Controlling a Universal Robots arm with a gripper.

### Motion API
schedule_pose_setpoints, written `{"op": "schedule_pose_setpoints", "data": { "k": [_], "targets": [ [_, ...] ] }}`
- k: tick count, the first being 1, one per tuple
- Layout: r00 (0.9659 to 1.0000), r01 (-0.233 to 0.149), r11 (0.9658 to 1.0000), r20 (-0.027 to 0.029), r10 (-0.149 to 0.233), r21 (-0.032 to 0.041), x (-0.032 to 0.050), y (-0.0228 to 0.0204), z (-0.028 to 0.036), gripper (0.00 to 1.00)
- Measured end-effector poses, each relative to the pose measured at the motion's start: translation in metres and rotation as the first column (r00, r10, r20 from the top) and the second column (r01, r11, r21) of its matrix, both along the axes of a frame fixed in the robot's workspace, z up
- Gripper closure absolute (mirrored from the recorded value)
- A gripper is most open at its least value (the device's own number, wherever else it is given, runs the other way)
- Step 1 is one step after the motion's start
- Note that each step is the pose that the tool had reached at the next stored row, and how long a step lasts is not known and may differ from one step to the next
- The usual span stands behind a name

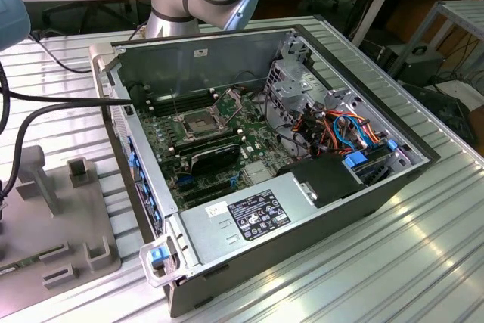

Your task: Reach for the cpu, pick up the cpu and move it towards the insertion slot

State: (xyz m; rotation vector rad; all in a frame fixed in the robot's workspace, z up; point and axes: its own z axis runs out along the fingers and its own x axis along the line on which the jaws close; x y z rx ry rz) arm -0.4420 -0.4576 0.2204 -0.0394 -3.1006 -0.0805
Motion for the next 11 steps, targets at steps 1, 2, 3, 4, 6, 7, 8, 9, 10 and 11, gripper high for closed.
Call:
{"op": "schedule_pose_setpoints", "data": {
  "k": [1, 2, 3, 4, 6, 7, 8, 9, 10, 11],
  "targets": [
    [1.0000, 0.000, 1.0000, 0.0001, 0.000, 0.0001, 0.0000, 0.0000, 0.0006, 0.45],
    [1.0000, 0.000, 1.0000, 0.0002, 0.000, 0.0001, 0.0000, 0.0000, 0.0008, 0.45],
    [1.0000, 0.000, 1.0000, 0.0001, 0.000, 0.0000, 0.0000, 0.0000, 0.0009, 0.45],
    [1.0000, 0.000, 1.0000, 0.0000, 0.000, 0.0000, 0.0000, 0.0000, 0.0009, 0.45],
    [1.0000, 0.000, 1.0000, 0.0000, 0.000, 0.0000, 0.0000, 0.0000, 0.0010, 0.45],
    [1.0000, 0.000, 1.0000, 0.0000, 0.000, 0.0000, 0.0000, 0.0000, 0.0010, 0.45],
    [1.0000, 0.000, 1.0000, 0.0000, 0.000, 0.0000, 0.0000, 0.0000, 0.0010, 0.45],
    [1.0000, 0.000, 1.0000, 0.0000, 0.000, 0.0000, 0.0000, 0.0000, 0.0011, 0.45],
    [1.0000, 0.000, 1.0000, 0.0000, 0.000, 0.0000, 0.0000, 0.0000, 0.0013, 0.45],
    [1.0000, 0.000, 1.0000, -0.0004, 0.000, -0.0002, 0.0000, -0.0001, 0.0021, 0.45]
  ]
}}
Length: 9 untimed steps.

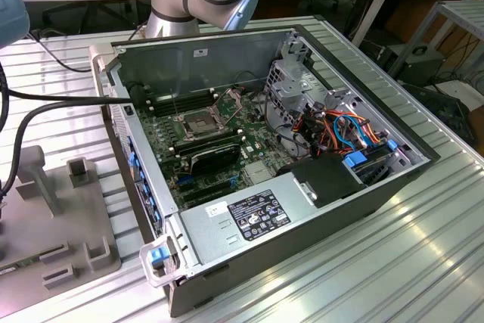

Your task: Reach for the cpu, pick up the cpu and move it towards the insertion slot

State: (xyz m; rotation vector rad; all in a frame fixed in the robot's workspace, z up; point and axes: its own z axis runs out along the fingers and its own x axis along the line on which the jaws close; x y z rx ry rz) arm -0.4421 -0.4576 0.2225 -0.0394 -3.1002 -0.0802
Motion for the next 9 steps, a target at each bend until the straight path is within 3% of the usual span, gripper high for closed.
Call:
{"op": "schedule_pose_setpoints", "data": {
  "k": [9],
  "targets": [
    [1.0000, 0.000, 1.0000, 0.0003, 0.000, 0.0002, 0.0000, 0.0000, 0.0144, 0.45]
  ]
}}
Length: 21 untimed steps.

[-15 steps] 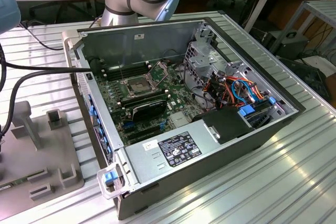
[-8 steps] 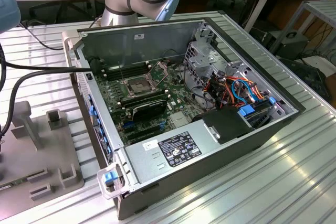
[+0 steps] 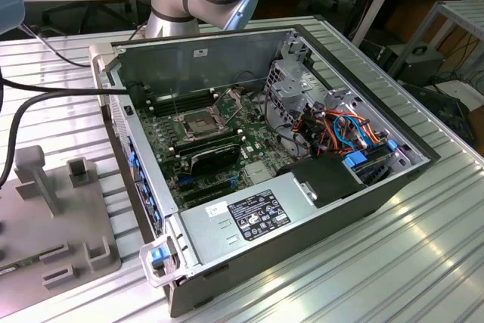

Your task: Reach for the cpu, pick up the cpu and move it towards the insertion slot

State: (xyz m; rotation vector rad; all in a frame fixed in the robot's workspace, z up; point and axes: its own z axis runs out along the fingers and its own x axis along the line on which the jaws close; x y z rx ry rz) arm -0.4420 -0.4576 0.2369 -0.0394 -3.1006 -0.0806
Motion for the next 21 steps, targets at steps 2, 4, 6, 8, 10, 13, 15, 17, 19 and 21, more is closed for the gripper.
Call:
{"op": "schedule_pose_setpoints", "data": {
  "k": [2, 4, 6, 8, 10, 13, 15, 17, 19, 21],
  "targets": [
    [1.0000, 0.000, 1.0000, 0.0000, 0.000, 0.0000, 0.0000, 0.0000, 0.0025, 0.45],
    [1.0000, 0.000, 1.0000, 0.0001, 0.000, 0.0001, 0.0000, 0.0000, 0.0054, 0.45],
    [1.0000, 0.000, 1.0000, 0.0000, 0.000, 0.0000, 0.0000, 0.0000, 0.0082, 0.45],
    [1.0000, 0.000, 1.0000, 0.0000, 0.000, 0.0000, 0.0000, 0.0000, 0.0111, 0.45],
    [1.0000, 0.000, 1.0000, 0.0000, 0.000, -0.0001, 0.0000, 0.0000, 0.0133, 0.45],
    [1.0000, 0.000, 1.0000, 0.0000, 0.000, 0.0000, 0.0000, 0.0000, 0.0165, 0.45],
    [1.0000, 0.000, 1.0000, 0.0000, 0.000, 0.0000, 0.0000, 0.0000, 0.0184, 0.45],
    [1.0000, 0.000, 1.0000, 0.0000, 0.000, 0.0000, 0.0000, 0.0000, 0.0203, 0.45],
    [1.0000, 0.000, 1.0000, 0.0000, 0.000, 0.0000, 0.0000, 0.0000, 0.0227, 0.45],
    [1.0000, 0.000, 1.0000, 0.0000, 0.000, 0.0000, 0.0000, 0.0000, 0.0242, 0.45]
  ]
}}
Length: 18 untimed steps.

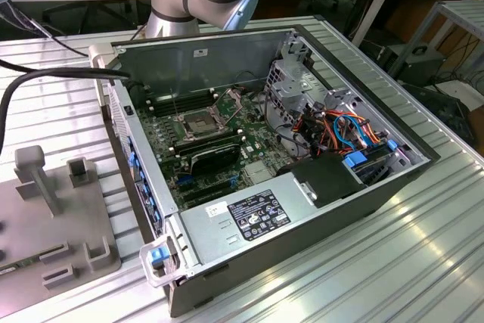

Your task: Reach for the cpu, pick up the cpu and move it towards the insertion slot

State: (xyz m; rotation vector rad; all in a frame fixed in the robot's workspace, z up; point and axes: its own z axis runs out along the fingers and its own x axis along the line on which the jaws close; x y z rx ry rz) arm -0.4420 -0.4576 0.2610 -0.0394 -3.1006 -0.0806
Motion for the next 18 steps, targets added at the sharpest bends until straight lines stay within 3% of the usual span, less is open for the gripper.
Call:
{"op": "schedule_pose_setpoints", "data": {
  "k": [10, 18],
  "targets": [
    [1.0000, 0.000, 1.0000, 0.0000, 0.000, 0.0000, 0.0000, 0.0000, 0.0180, 0.45],
    [1.0000, 0.000, 1.0000, 0.0000, 0.000, 0.0000, 0.0000, 0.0000, 0.0281, 0.45]
  ]
}}
